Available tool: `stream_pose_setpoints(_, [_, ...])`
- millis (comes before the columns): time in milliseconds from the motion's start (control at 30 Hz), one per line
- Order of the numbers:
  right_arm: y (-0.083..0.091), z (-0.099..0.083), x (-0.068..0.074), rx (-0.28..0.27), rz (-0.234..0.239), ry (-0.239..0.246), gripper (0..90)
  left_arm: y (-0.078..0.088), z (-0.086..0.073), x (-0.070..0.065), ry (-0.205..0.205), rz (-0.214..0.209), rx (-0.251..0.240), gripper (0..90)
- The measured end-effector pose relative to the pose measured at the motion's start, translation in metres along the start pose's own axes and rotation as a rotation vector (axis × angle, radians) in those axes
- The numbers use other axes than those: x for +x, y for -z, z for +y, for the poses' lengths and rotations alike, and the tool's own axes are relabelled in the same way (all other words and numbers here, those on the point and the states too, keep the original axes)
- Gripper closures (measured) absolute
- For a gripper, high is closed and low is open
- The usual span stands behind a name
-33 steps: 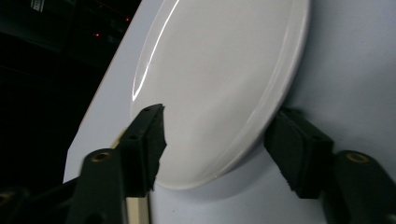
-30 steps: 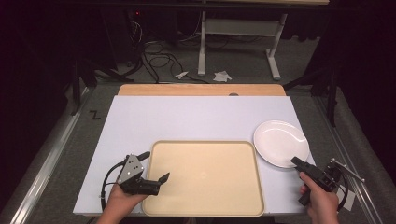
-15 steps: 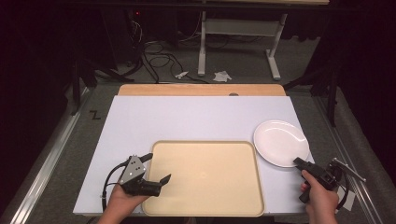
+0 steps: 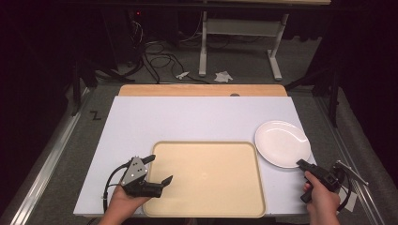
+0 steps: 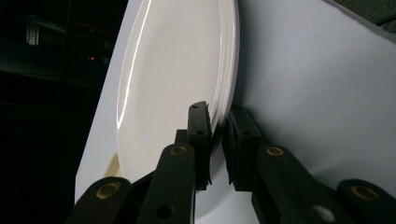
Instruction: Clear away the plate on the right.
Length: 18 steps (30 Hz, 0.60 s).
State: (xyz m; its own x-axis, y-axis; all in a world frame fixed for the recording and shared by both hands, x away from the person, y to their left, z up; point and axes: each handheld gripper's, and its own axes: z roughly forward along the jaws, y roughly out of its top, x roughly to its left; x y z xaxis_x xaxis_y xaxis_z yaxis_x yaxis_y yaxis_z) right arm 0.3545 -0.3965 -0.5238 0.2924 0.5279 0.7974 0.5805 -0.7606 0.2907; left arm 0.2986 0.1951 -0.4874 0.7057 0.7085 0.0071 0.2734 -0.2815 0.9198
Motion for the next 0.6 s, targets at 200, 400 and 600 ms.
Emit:
stream_pose_setpoints(200, [0.005, 0.005, 0.002, -0.016, 0.029, 0.01, 87.0, -0.001, 0.0, -0.001, -0.005, -0.003, 0.003, 7.9])
stream_pose_setpoints(400, [0.01, 0.009, 0.003, -0.013, 0.073, 0.027, 89.1, -0.001, 0.0, -0.001, -0.009, -0.001, 0.0, 8.8])
stream_pose_setpoints(600, [0.015, 0.014, 0.001, -0.013, 0.074, 0.038, 89.1, 0.0, 0.0, -0.001, -0.009, 0.002, -0.002, 8.7])
